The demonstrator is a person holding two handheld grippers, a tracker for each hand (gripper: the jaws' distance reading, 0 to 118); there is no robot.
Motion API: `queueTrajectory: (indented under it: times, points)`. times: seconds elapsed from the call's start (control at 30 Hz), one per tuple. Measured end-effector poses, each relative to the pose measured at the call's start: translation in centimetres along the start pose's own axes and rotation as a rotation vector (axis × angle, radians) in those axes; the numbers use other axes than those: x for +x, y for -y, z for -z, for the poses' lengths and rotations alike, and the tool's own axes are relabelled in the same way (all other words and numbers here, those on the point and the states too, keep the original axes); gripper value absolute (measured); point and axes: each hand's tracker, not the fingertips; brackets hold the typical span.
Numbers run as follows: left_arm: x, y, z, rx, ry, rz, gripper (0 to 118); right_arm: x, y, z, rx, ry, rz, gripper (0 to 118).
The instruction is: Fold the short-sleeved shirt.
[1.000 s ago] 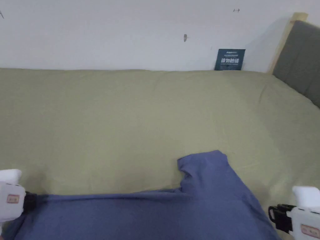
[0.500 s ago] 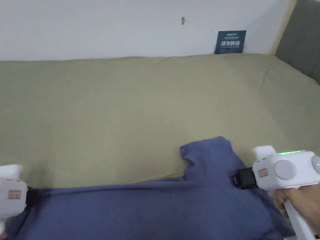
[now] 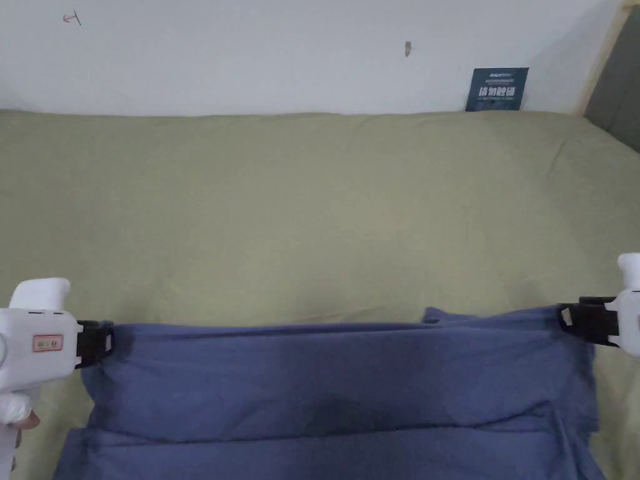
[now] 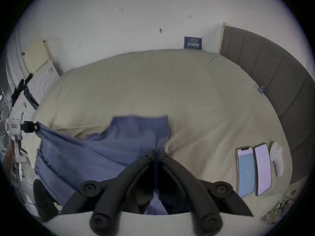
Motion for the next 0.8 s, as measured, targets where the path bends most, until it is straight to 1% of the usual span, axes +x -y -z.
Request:
queueTrajectory:
  times: [0.13,0.33,0.4,0.47,0.57,0.6,0.7,0.77,0.8]
  points:
    - [-0.7,4.1,-4.4,0.060,0.028,0.009,10,0.6,4.1,-4.1,0.034,-0.012,-0.009,2]
    - [-1.6,10.5,-7.8,0.090,0.038,0.054,10,0.3,11.1,-7.6,0.040,-0.018,-0.001,2]
    - [-1.9,12.5,-7.8,0.084,0.038,0.058,10,0.4,13.1,-7.9,0.027,-0.019,0.004,2]
    - [-2.4,14.4,-7.4,0.069,0.032,0.063,10,-0.7,14.8,-8.0,0.007,-0.017,0.008,2]
    - [-2.6,16.2,-6.5,0.052,0.034,0.063,10,-1.0,16.8,-7.1,-0.024,-0.016,0.011,2]
    - [-2.7,16.6,-6.1,0.048,0.034,0.063,10,-0.5,17.3,-6.5,-0.044,-0.013,0.008,2]
    - [-2.7,17.1,-5.5,0.031,0.026,0.042,12,-0.8,18.2,-5.3,-0.079,0.008,-0.014,4]
    - [-2.6,17.1,-5.5,0.035,0.010,0.037,18,-0.9,18.3,-5.2,-0.082,0.008,-0.009,14]
    - [-2.8,17.2,-5.2,0.038,-0.004,0.030,39,-1.1,18.2,-5.2,-0.084,0.032,-0.007,44]
